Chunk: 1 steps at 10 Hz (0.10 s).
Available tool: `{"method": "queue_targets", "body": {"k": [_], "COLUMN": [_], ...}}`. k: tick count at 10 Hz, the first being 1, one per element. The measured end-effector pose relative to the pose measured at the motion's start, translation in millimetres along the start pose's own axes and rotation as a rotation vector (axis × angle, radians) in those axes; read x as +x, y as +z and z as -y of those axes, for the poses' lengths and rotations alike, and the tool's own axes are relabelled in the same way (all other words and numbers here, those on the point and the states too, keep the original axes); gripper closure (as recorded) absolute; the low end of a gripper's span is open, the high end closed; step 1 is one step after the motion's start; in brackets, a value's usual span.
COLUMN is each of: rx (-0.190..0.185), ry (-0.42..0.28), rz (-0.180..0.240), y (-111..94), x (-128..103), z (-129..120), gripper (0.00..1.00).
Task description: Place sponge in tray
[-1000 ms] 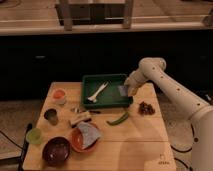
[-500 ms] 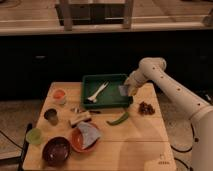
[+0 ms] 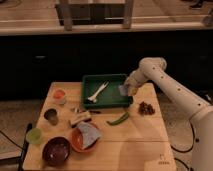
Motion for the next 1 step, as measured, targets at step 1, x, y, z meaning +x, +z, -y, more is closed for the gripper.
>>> {"method": "queue_targets", "body": {"k": [1], "rx": [0.0], "ry": [-0.005], "rz": [0.003], "y": [-0.4], "x": [-0.9], "z": [0.2], "gripper": [0.88]}}
